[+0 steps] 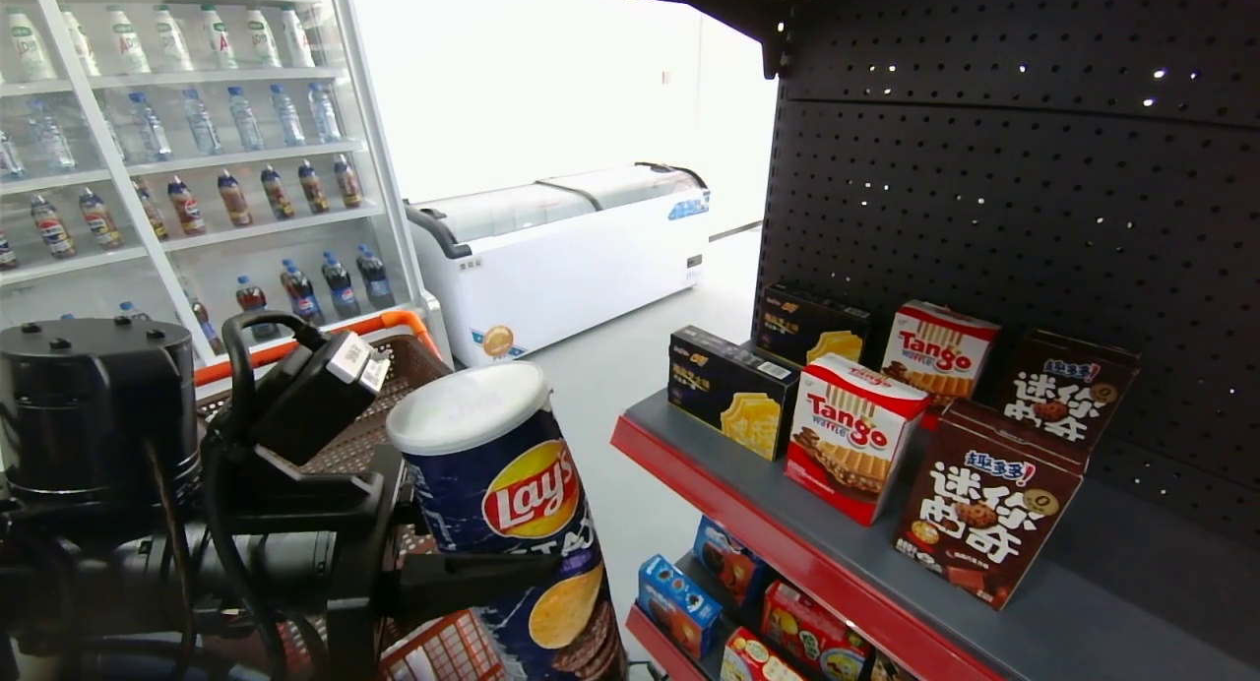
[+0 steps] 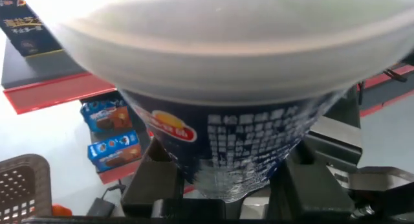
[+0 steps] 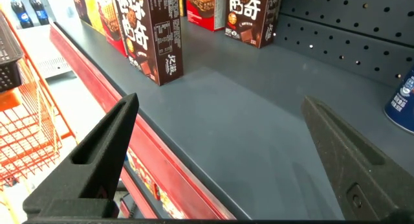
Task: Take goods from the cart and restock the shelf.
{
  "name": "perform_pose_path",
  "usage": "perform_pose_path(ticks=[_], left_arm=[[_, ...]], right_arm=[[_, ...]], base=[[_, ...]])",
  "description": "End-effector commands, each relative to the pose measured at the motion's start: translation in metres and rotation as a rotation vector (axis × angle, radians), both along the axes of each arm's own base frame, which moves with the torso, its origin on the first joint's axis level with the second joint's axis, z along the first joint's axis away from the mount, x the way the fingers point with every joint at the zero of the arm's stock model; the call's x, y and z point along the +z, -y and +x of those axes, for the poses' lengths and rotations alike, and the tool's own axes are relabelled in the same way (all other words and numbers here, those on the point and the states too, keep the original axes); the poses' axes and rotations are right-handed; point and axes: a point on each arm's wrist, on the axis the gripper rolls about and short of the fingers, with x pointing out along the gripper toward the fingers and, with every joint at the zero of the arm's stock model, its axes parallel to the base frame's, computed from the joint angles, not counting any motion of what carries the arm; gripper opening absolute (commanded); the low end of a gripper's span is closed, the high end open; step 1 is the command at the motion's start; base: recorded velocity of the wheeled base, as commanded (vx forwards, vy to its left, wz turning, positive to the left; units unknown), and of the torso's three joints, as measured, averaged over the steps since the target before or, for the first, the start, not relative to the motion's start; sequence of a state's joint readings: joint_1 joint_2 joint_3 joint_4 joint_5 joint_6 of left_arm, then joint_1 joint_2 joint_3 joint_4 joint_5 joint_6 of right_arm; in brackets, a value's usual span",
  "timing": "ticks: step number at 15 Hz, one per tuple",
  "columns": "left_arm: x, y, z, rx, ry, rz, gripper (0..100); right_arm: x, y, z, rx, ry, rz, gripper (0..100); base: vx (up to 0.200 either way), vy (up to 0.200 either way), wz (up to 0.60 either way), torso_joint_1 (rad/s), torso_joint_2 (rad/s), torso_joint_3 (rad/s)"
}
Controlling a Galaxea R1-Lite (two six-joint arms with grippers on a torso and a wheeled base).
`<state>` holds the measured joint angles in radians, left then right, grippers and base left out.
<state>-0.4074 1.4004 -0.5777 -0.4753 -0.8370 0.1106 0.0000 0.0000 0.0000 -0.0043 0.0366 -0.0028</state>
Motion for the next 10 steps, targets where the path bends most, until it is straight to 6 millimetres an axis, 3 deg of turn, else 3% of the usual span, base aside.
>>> perform_pose_path(ticks=[1,10], left_arm=[[0.0006,0.0026,-0.0016,-0.013,0.003,-0.001,0],[0.0022,0.0066,-0.0030,-0.033,0.009,-0.004,0]], right_arm=[[0.0000,0.0000,0.0000,0.000,0.000,0.000,100],[0.0000,0.0000,0.0000,0.000,0.000,0.000,100]], base=[[0.000,0.000,-0.60,-0.002,0.01,0.002],[0.000,0.000,-0.60,0.002,0.00,0.004]])
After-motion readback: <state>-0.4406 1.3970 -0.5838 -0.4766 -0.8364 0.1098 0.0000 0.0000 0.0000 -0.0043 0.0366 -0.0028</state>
